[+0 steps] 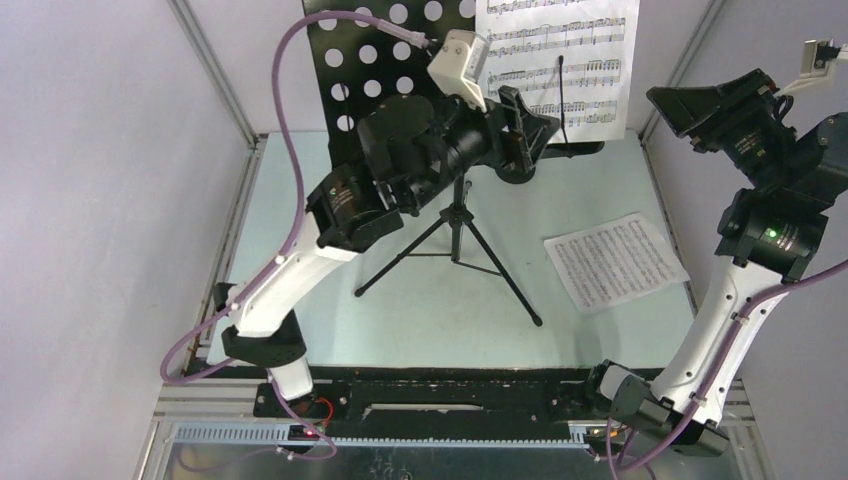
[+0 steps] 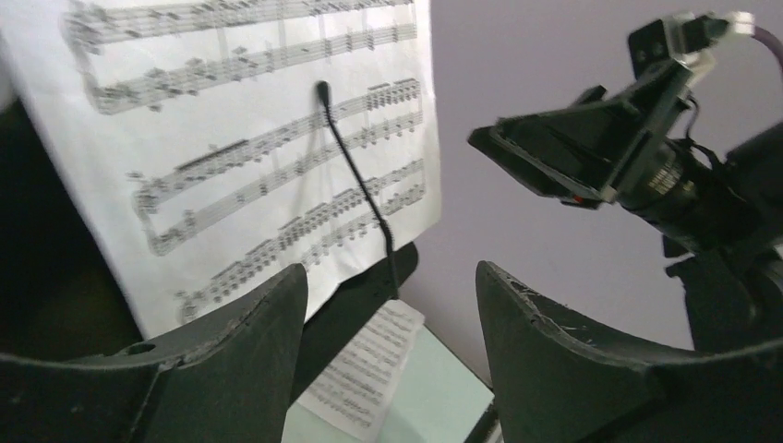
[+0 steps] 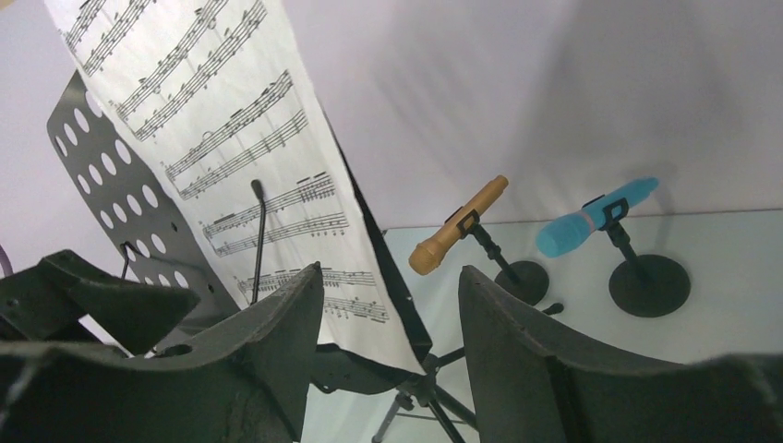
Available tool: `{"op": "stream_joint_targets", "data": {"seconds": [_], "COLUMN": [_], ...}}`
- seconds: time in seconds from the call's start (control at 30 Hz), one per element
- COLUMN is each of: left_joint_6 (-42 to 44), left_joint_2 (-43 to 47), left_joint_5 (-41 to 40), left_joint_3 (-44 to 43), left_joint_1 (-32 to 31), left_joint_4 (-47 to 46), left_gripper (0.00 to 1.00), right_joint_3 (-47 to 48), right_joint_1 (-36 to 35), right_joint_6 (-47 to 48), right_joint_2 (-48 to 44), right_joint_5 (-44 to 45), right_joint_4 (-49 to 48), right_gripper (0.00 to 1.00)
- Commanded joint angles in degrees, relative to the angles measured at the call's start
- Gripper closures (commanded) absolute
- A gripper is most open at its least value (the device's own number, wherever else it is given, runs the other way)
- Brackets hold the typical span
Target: Pack up the instrument practice props
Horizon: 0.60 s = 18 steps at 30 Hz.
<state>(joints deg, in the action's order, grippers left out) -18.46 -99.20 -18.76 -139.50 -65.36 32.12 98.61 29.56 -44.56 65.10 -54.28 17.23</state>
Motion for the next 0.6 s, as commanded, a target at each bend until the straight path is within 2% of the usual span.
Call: {"op": "stream_joint_targets", "data": {"seconds": [0.0,0.3,0.57], "left_joint_6": [-4.2,-5.4,-7.2], "left_joint_2": [-0.2,-1.9,-5.4], "left_joint_5": [4.1,5.2,5.7], "left_joint_3": [-3.0,-2.7,-3.1], "left_joint_1": [-0.3,-0.3,-0.3], "left_joint_4": [-4.3,-7.2,-10.7], "left_gripper": [0.27,0.27,0.28], "right_joint_3": [0.2,0.3,0.3], "right_joint_1": [0.3,-1.9,-2.8], "right_joint_6": [-1.5,-2.4,-0.2], "right_joint_2": [0.9,2.8,3.2], "right_joint_5": [-0.4,-2.8,-2.1], "right_joint_4": [-3.3,-7.0,-5.7], "right_gripper": [0.38,0.38,0.39]}}
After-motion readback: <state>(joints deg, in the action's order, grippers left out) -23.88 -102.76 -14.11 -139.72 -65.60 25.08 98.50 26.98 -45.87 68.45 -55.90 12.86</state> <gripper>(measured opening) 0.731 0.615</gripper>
